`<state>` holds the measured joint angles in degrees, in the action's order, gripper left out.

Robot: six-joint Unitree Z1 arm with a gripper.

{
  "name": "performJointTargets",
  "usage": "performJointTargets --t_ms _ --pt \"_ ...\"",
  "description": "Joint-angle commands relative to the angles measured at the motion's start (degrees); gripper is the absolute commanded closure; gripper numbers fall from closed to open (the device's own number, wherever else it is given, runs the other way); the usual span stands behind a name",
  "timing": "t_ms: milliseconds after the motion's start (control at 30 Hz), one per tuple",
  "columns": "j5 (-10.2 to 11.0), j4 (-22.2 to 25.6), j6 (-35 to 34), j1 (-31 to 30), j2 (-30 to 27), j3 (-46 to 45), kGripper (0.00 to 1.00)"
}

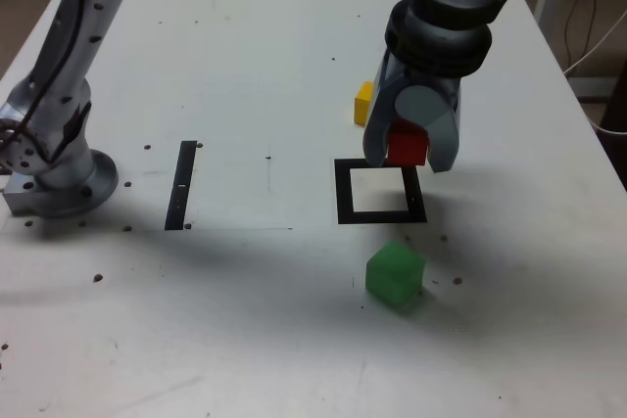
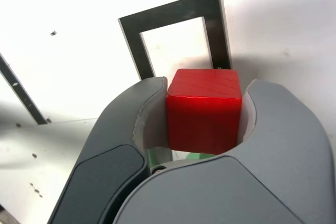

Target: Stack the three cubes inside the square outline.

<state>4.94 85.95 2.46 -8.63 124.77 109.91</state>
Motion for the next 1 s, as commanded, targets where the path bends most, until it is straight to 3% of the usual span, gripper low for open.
performJointTargets --t_ms 0,233,667,967 --pt "-0.39 -0.65 -1.86 0.06 -0.96 -1.08 0.69" --pt "-2.09 -4.36 -3.78 1.38 -1.76 -5.61 0.69" --pt "-2.57 -11.69 -3.36 3.46 -2.84 -14.50 0.69" --pt "-4.17 -16.54 -3.34 3.94 -3.03 -19.07 0.69"
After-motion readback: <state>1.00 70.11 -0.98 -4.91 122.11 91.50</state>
